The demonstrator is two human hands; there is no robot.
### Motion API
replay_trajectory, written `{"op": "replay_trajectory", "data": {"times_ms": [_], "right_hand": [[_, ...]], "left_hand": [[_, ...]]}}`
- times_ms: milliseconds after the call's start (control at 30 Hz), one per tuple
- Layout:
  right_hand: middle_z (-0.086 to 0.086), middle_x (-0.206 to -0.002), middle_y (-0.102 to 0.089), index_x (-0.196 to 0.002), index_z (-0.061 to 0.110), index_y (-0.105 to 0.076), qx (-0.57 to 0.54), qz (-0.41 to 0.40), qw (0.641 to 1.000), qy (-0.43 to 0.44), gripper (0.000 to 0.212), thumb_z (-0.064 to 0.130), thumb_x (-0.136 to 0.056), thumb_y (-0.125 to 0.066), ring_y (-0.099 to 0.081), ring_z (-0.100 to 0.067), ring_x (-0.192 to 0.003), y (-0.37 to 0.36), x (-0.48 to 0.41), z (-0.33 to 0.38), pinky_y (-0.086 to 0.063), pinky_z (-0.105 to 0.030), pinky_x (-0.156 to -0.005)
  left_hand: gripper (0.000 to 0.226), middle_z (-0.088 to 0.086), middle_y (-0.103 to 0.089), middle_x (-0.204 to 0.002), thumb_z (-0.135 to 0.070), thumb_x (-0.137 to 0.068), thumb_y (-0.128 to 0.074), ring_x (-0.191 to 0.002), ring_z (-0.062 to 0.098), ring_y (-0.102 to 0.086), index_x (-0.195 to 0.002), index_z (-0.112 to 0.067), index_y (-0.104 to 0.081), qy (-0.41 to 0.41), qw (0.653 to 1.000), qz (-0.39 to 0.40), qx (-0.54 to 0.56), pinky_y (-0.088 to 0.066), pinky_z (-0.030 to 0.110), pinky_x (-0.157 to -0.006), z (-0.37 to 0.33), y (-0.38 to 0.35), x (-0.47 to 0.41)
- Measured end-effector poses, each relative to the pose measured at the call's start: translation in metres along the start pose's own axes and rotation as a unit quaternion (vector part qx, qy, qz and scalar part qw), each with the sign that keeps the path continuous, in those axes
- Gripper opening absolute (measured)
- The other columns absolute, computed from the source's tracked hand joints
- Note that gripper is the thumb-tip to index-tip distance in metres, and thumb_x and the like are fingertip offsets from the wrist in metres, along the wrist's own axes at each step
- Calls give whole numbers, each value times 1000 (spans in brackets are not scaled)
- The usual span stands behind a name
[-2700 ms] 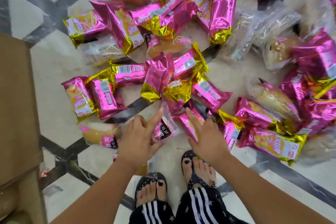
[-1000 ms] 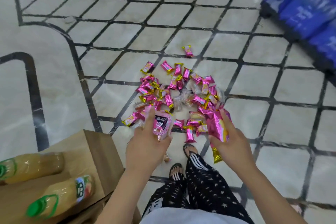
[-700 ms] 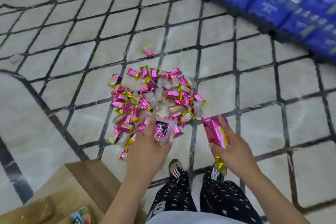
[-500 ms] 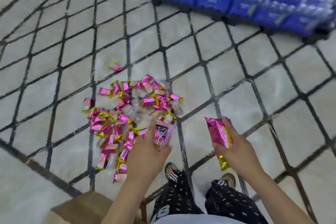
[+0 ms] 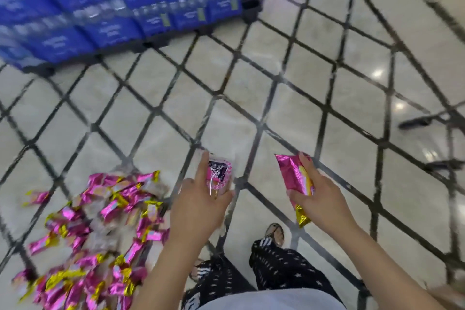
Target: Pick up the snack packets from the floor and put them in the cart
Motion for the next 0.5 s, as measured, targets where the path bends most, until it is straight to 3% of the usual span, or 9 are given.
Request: {"op": "replay_trajectory", "data": {"times_ms": [133,300,500], "right_hand": [[0,-93,-53,-146,58,-12,-26,-56,997,-51,81,40,-87,-64,-51,-8,-77,61,-5,-55,-34,-20,-60],[-1,-100,-56,-149,54,-11,-92,-128,980,-119,85,39,-87,-66,-53,-14,-80,111,-1,-110,-41,-29,-67],[-7,-109,-59,-151,49,-12,-165,-185,950,-188,83,32,-90,-66,-48,-7,-72,147,-3,-151,-46,-24,-67]], "left_hand": [[98,4,-59,-109,-60,-81,-65,-94,26,-60,-148,-57,7,-73,996,49,16,-51,38,-78,-78,-47,-14],[97,0,-59,-106,-62,-81,-62,-89,21,-60,-144,-60,11,-152,982,105,-26,-52,37,-74,-151,-87,-25],[96,-3,-54,-96,-62,-81,-62,-81,16,-58,-146,-60,7,-200,963,161,-80,-51,33,-68,-219,-116,-54]]}}
Point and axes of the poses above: each hand's wrist, its own x-axis away from the middle knuckle, its own y-axis out of the back of the hand, z = x × y, the point moved 1 cm from there along -x, towards the middle knuckle
